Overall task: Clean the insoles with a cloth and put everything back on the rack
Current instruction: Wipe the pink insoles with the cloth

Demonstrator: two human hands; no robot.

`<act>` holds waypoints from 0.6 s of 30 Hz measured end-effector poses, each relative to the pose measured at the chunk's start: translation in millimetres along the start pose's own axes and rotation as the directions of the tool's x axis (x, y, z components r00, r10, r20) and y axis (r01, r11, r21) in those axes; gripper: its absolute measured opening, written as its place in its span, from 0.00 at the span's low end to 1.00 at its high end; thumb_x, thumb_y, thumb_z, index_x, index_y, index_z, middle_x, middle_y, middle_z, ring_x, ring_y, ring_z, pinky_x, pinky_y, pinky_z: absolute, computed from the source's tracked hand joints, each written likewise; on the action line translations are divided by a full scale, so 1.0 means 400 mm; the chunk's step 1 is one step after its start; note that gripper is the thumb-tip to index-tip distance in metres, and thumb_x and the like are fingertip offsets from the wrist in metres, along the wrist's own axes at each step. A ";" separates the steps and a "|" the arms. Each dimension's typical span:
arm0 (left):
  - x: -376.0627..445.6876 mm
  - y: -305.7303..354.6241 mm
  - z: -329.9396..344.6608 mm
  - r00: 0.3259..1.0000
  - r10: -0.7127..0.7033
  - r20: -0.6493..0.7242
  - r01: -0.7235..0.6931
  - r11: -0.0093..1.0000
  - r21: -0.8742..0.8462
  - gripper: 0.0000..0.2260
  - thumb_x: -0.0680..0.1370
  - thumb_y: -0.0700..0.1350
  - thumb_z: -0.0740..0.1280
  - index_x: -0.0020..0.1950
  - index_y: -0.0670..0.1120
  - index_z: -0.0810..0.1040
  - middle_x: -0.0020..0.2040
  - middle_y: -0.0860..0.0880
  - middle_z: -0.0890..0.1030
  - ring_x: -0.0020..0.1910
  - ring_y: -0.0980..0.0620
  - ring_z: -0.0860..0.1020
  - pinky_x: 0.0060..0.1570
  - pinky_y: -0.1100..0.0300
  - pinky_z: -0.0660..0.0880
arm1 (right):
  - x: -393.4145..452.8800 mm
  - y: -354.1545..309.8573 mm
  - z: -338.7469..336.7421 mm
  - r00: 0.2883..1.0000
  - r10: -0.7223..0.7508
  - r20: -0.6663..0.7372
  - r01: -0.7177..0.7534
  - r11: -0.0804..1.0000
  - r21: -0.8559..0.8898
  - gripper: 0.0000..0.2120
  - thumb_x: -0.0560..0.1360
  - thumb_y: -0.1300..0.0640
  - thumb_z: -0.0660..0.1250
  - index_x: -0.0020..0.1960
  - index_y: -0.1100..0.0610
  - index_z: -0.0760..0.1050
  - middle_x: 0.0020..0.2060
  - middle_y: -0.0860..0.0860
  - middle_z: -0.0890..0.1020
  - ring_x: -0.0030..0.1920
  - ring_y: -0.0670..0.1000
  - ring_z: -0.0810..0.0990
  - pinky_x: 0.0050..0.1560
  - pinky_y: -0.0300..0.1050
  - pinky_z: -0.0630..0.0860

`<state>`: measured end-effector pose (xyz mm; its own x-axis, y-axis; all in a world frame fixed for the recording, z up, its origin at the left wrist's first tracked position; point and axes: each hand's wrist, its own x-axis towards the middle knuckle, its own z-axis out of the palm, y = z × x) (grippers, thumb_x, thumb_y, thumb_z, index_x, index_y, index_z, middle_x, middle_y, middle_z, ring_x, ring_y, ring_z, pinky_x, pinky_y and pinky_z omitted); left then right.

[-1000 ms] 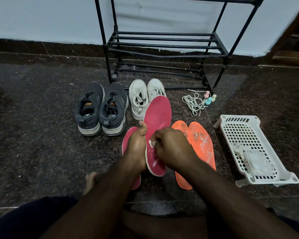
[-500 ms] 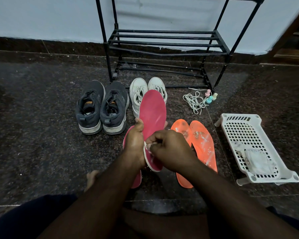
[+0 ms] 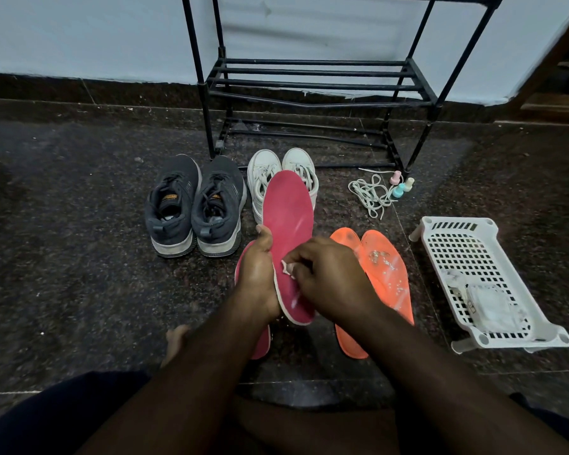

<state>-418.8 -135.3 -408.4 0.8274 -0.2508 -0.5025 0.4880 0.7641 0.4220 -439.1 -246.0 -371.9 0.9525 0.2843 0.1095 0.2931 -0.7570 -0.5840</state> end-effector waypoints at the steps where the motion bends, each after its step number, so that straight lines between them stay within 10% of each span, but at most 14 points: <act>1: 0.002 0.000 -0.003 1.000 0.005 0.026 -0.005 1.000 -0.011 0.35 0.81 0.66 0.51 0.54 0.36 0.81 0.48 0.36 0.84 0.44 0.40 0.85 0.51 0.47 0.80 | 0.003 0.005 -0.007 1.000 0.023 -0.011 -0.023 0.999 0.027 0.06 0.73 0.60 0.68 0.46 0.53 0.84 0.43 0.49 0.81 0.45 0.48 0.78 0.49 0.43 0.71; 5: 0.003 0.007 -0.001 0.995 -0.017 0.097 0.019 1.000 -0.020 0.36 0.82 0.65 0.52 0.48 0.37 0.86 0.47 0.38 0.84 0.43 0.41 0.85 0.45 0.48 0.82 | 0.006 0.014 -0.023 0.999 0.027 -0.029 -0.026 0.999 0.039 0.05 0.73 0.60 0.69 0.45 0.51 0.82 0.42 0.46 0.80 0.44 0.46 0.77 0.48 0.41 0.72; 11: -0.015 -0.006 0.007 0.988 -0.077 0.133 0.074 0.997 0.021 0.24 0.82 0.55 0.58 0.69 0.38 0.74 0.55 0.39 0.81 0.55 0.42 0.80 0.66 0.47 0.70 | 0.018 0.029 -0.022 0.991 0.059 -0.121 -0.061 0.998 -0.013 0.06 0.73 0.61 0.69 0.46 0.53 0.83 0.42 0.50 0.80 0.45 0.49 0.77 0.49 0.42 0.71; 18: -0.006 -0.026 0.008 0.999 -0.009 0.039 0.008 0.999 0.034 0.30 0.85 0.57 0.51 0.45 0.38 0.86 0.45 0.40 0.85 0.42 0.45 0.85 0.56 0.49 0.75 | 0.010 0.021 -0.011 0.995 0.078 0.060 -0.070 0.990 -0.125 0.08 0.72 0.61 0.68 0.47 0.52 0.82 0.44 0.52 0.81 0.47 0.53 0.79 0.49 0.48 0.74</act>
<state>-424.8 -144.7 -409.1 0.8332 -0.2806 -0.4764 0.5034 0.7414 0.4437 -432.5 -253.7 -373.0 0.9657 0.2592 0.0146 0.2335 -0.8426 -0.4854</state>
